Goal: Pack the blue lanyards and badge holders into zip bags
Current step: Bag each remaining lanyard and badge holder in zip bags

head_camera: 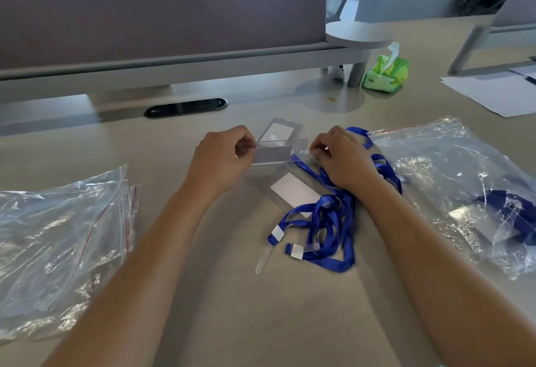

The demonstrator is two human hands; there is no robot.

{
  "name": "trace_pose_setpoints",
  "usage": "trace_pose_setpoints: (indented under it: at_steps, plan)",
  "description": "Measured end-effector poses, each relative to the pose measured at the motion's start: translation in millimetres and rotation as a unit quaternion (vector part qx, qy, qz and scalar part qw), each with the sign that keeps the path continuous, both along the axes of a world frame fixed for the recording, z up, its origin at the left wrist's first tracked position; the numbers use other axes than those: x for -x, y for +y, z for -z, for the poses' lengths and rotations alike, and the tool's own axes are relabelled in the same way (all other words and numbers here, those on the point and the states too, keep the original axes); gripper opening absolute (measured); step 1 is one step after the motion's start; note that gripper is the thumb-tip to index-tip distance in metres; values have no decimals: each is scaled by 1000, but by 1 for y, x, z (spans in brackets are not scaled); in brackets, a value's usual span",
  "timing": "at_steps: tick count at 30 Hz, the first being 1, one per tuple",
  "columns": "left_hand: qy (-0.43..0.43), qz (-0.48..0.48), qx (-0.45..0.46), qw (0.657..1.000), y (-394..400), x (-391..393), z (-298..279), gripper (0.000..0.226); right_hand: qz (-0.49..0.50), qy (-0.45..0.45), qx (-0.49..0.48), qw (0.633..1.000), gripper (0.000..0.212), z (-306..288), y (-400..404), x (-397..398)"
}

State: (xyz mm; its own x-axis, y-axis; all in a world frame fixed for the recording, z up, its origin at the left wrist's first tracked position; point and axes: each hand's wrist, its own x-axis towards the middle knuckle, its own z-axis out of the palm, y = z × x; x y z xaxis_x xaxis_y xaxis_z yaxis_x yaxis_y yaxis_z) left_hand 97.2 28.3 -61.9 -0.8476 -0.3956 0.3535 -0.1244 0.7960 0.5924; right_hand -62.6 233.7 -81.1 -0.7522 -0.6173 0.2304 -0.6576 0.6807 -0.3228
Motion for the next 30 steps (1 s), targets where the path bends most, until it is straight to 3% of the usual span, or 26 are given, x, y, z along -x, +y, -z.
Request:
trace_pose_setpoints:
  at_steps: [4, 7, 9, 20, 23, 27, 30]
  plan:
    - [-18, 26, -31, 999, -1, -2, -7, 18, 22, -11, 144, 989, 13, -4, 8, -5]
    - [-32, 41, -51, 997, 1, -5, -17, 17, 29, -129, 328, 936, 10, -16, 11, -16]
    - [-47, 57, -65, 995, 5, -7, -23, 17, 7, -179, 392, 902, 10, -29, 13, -25]
    - [-2, 100, -94, 991, 27, -13, -51, 14, -97, -56, 281, 953, 21, -67, 18, -85]
    - [-1, 105, -93, 990, 25, -16, -56, 13, -89, -76, 284, 952, 30, -74, 17, -91]
    - [7, 113, -93, 989, 24, -18, -63, 12, -96, -38, 284, 953, 9, -80, 15, -92]
    - [1, 111, -86, 990, 23, -18, -66, 13, -93, -43, 284, 953, 23, -83, 13, -92]
